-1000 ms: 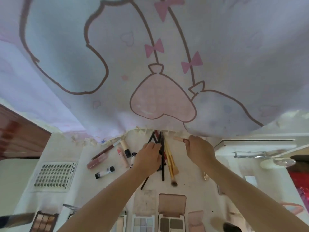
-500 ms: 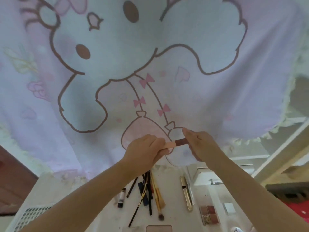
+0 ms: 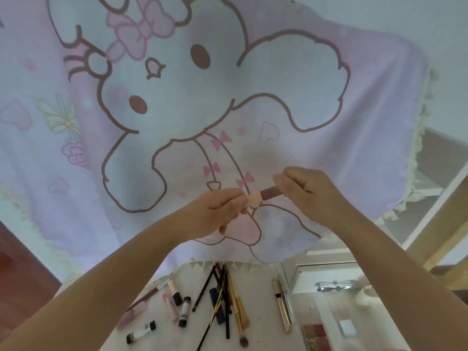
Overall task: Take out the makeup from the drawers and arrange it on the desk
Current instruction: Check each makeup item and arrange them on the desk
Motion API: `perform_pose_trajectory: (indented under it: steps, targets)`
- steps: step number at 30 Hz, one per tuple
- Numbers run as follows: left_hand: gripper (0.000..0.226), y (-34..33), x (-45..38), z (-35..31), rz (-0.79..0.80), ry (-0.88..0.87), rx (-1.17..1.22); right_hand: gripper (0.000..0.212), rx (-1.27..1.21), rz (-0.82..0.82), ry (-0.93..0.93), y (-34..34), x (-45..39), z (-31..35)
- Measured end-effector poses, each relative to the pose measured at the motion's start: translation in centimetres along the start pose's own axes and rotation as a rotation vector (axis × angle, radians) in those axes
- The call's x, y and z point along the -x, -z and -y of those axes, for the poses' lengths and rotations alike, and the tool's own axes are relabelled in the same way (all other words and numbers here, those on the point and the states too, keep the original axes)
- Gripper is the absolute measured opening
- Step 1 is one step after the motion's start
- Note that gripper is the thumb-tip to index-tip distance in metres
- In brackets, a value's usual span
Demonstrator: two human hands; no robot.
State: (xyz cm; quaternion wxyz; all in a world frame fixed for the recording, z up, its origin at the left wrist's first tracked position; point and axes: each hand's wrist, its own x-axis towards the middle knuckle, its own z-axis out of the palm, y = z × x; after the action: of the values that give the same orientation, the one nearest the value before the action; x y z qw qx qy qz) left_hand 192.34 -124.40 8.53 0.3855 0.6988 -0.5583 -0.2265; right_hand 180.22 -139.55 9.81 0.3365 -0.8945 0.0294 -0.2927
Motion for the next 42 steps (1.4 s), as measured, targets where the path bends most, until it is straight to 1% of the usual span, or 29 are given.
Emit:
perform_pose_trajectory:
  steps: [1,3,4,5,7,10,12,14,17,19,21,22,24,25,27,28,29,30,31,32,34,35,36,37,38,39,40,41,42]
  targets:
    - [0.027,0.1,-0.1,0.1,-0.046,-0.031,-0.215,0.039,0.012,0.046,-0.063,0.1,0.0,-0.1]
    - [0.024,0.1,-0.1,0.1,-0.068,-0.097,-0.561,0.030,-0.023,0.064,-0.101,0.2,0.0,-0.3]
    - [0.022,0.1,0.0,-0.1,-0.061,-0.115,-0.643,0.026,-0.089,0.067,-0.090,0.3,0.1,-0.2]
    - [0.022,0.1,0.1,-0.3,-0.053,-0.113,-0.670,0.023,-0.169,0.078,-0.072,0.4,0.1,0.1]
    - [0.024,0.6,0.0,-0.9,-0.030,-0.099,-0.664,0.025,-0.276,0.125,-0.012,0.9,0.1,0.6]
    - [0.027,1.8,-0.1,-2.0,0.011,-0.088,-0.613,0.028,-0.327,0.171,0.032,1.6,-0.3,1.0]
    - [0.022,2.3,-0.2,-2.2,-0.040,-0.064,-0.601,0.025,-0.376,0.161,-0.013,1.6,-0.8,1.0]
    - [0.007,2.5,-0.1,-2.3,-0.103,-0.027,-0.697,0.019,-0.343,0.168,-0.104,1.6,-1.2,0.9]
    - [0.024,2.4,-0.2,-2.1,-0.166,-0.071,-0.906,0.034,-0.148,0.215,-0.232,1.3,-1.7,0.7]
    - [0.024,2.7,-0.2,-2.2,-0.164,-0.102,-0.940,0.027,-0.120,0.193,-0.211,1.1,-1.9,0.9]
    - [0.019,3.2,-0.2,-2.4,-0.134,-0.112,-0.863,0.017,-0.205,0.130,-0.151,1.3,-2.1,1.1]
    - [0.018,3.4,-0.3,-2.5,-0.124,-0.115,-0.816,0.023,-0.268,0.114,-0.119,1.5,-2.2,0.9]
    - [0.018,3.7,-0.4,-2.6,-0.131,-0.113,-0.794,0.032,-0.372,0.161,-0.092,2.1,-2.4,0.8]
    - [0.019,3.8,-0.5,-2.5,-0.139,-0.107,-0.812,0.031,-0.378,0.203,-0.119,2.2,-2.4,1.2]
    - [0.022,3.6,-0.6,-2.2,-0.154,-0.108,-0.857,0.011,-0.273,0.269,-0.184,2.2,-2.5,1.2]
    - [0.023,3.6,-0.6,-2.1,-0.159,-0.115,-0.880,0.013,-0.175,0.268,-0.183,2.0,-2.6,1.0]
    - [0.025,3.5,-0.6,-2.0,-0.162,-0.122,-0.899,0.020,-0.085,0.253,-0.182,2.0,-2.6,1.1]
    - [0.026,3.5,-0.6,-1.9,-0.162,-0.127,-0.911,0.020,-0.072,0.228,-0.154,1.9,-2.6,0.8]
    - [0.027,3.4,-0.6,-1.9,-0.156,-0.128,-0.915,0.019,-0.118,0.207,-0.136,1.9,-2.5,1.0]
    - [0.027,3.4,-0.6,-1.9,-0.149,-0.124,-0.913,0.024,-0.198,0.208,-0.094,2.0,-2.4,0.6]
    - [0.028,3.3,-0.7,-2.0,-0.149,-0.113,-0.908,0.038,-0.355,0.241,-0.074,2.4,-2.4,0.2]
    - [0.028,3.3,-0.8,-2.0,-0.151,-0.109,-0.912,0.039,-0.375,0.254,-0.101,2.4,-2.4,0.5]
    - [0.029,3.3,-0.9,-2.1,-0.152,-0.107,-0.919,0.029,-0.350,0.257,-0.119,2.3,-2.6,0.1]
    - [0.030,3.3,-1.1,-2.1,-0.149,-0.107,-0.928,0.014,-0.266,0.245,-0.141,2.2,-2.7,0.3]
    - [0.030,3.3,-1.3,-2.2,-0.143,-0.106,-0.939,0.016,-0.156,0.217,-0.133,2.0,-3.0,0.1]
    - [0.030,3.3,-1.5,-2.2,-0.137,-0.108,-0.946,0.025,-0.056,0.193,-0.130,2.0,-3.2,0.4]
    - [0.030,3.3,-1.6,-2.3,-0.135,-0.109,-0.946,0.026,-0.062,0.173,-0.113,2.1,-3.3,0.2]
    - [0.030,3.4,-1.7,-2.3,-0.139,-0.109,-0.943,0.022,-0.124,0.164,-0.109,2.2,-3.3,0.5]
    - [0.030,3.4,-1.8,-2.2,-0.146,-0.110,-0.940,0.025,-0.192,0.171,-0.081,2.4,-3.4,0.2]
